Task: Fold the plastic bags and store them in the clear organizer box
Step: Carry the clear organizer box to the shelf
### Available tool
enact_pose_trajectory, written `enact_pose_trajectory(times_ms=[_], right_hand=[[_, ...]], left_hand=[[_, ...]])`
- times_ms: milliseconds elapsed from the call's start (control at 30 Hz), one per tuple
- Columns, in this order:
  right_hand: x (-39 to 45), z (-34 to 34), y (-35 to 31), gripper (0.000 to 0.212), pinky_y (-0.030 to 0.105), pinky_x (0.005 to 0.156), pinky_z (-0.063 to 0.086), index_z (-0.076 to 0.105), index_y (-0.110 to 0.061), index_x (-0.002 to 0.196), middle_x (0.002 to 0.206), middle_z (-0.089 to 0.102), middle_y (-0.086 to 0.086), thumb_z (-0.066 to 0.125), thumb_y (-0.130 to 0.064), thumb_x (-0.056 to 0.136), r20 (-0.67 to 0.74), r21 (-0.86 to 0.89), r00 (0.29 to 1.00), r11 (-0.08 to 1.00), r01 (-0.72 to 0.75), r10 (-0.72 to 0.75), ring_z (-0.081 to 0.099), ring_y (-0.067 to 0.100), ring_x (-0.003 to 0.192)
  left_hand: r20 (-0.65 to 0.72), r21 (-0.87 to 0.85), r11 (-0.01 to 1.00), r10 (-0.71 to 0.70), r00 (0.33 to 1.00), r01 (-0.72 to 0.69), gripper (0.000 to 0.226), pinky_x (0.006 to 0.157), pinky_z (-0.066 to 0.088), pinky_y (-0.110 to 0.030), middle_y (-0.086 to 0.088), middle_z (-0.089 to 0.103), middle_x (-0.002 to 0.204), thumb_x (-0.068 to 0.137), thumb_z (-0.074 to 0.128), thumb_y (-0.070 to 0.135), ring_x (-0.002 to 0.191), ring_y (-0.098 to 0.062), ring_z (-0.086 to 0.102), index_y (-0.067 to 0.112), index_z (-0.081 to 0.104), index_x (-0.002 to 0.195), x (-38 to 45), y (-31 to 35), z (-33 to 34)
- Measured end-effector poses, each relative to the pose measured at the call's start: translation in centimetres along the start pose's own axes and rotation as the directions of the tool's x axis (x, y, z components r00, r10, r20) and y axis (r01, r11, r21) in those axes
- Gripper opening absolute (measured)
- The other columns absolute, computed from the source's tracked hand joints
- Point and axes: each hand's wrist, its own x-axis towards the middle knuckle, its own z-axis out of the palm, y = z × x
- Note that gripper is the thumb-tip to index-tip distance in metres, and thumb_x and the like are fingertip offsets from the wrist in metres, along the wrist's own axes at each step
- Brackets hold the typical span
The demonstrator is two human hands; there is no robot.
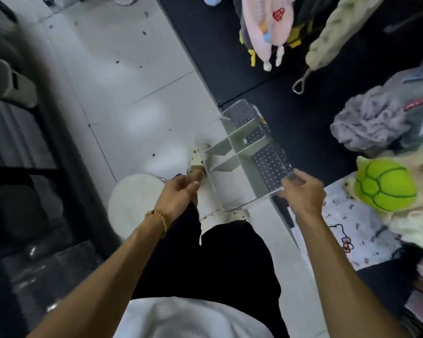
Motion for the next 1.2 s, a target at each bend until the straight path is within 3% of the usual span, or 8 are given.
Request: enact_pose_trajectory(times_ms=[167,333,467,600,700,833,1000,1200], right_hand=[[10.0,8.1,-0.7,0.051,0.030,0.061,0.060,0.061,-0.014,0.125,0.096,0.068,-0.009,0.072,-0.018,0.075,0.009,0.097,1.000,0.995,-0.025,0.024,0.071,0.009,0.061],[20.8,16.3,-0.1,0.043,0.042,0.069,0.061,0.064,-0.007,0.120,0.101,0.068,0.002,0.071,-0.008,0.078,-0.081,0.272,0.987,0.956,-0.112,0.139,0.071,0.015,0.062],[28.1,22.0,0.7,0.028,0.034,0.061,0.060,0.067,0.002,0.106,0.076,0.068,0.003,0.067,0.002,0.079,-0.125,0.488,0.970,0.864,-0.123,0.208,0.071,0.019,0.063],[34.2,26.7,1.6,0.015,0.026,0.056,0.058,0.065,-0.003,0.094,0.097,0.065,0.016,0.064,0.006,0.082,-0.133,0.693,0.961,0.716,-0.083,0.240,0.069,0.028,0.080],[37.8,29.8,2.2,0.027,0.025,0.064,0.058,0.060,-0.001,0.112,0.110,0.061,0.018,0.065,0.001,0.085,-0.099,0.781,0.962,0.619,-0.082,0.253,0.071,0.033,0.083],[41.6,33.6,1.4,0.005,0.023,0.060,0.057,0.061,-0.005,0.086,0.089,0.064,0.012,0.066,-0.004,0.087,-0.126,0.853,0.949,0.520,-0.044,0.289,0.071,0.026,0.066],[43.2,37.8,-0.3,0.015,0.030,0.070,0.059,0.061,-0.010,0.074,0.077,0.064,0.004,0.073,-0.012,0.083,-0.133,0.863,0.955,0.505,-0.021,0.266,0.068,0.016,0.062],[41.0,36.9,-0.9,0.011,0.027,0.065,0.058,0.059,-0.012,0.092,0.090,0.065,0.009,0.060,-0.022,0.094,-0.052,0.824,0.980,0.563,-0.068,0.194,0.070,0.024,0.085]], left_hand=[[0.059,0.090,0.995,0.032,0.998,-0.037,0.006,0.079,0.050,-0.033,0.002,0.068,0.088,0.089,0.061,0.026,0.087,-0.017,0.068,0.022,0.065,0.090,13.4,1.8,-0.1],[0.169,0.183,0.978,0.072,0.983,-0.103,0.010,0.054,0.048,-0.019,-0.001,0.068,0.093,0.092,0.057,0.019,0.092,-0.021,0.066,0.022,0.065,0.096,27.6,3.5,1.1],[0.279,0.271,0.949,0.082,0.957,-0.160,0.016,0.092,0.051,-0.041,-0.005,0.066,0.109,0.093,0.055,0.019,0.100,-0.023,0.064,0.020,0.065,0.106,37.1,3.9,2.7],[0.345,0.268,0.928,0.159,0.925,-0.259,0.017,0.095,0.049,-0.038,-0.005,0.064,0.112,0.096,0.051,0.018,0.100,-0.020,0.062,0.018,0.062,0.109,44.9,3.1,5.5],[0.362,0.245,0.914,0.222,0.905,-0.322,0.013,0.091,0.049,-0.034,-0.003,0.065,0.109,0.097,0.050,0.019,0.096,-0.017,0.063,0.023,0.062,0.100,49.0,1.8,6.9],[0.347,0.213,0.913,0.262,0.901,-0.347,0.021,0.084,0.052,-0.031,0.001,0.067,0.102,0.096,0.050,0.016,0.095,-0.017,0.064,0.029,0.065,0.088,53.2,0.3,7.6],[0.347,0.199,0.909,0.285,0.894,-0.367,0.016,0.079,0.051,-0.027,0.000,0.066,0.101,0.094,0.053,0.016,0.093,-0.015,0.064,0.027,0.065,0.093,54.9,-1.0,7.3],[0.350,0.195,0.891,0.327,0.878,-0.410,0.013,0.086,0.051,-0.032,-0.002,0.067,0.099,0.094,0.053,0.017,0.093,-0.017,0.064,0.022,0.065,0.094,54.4,-1.5,6.7]])
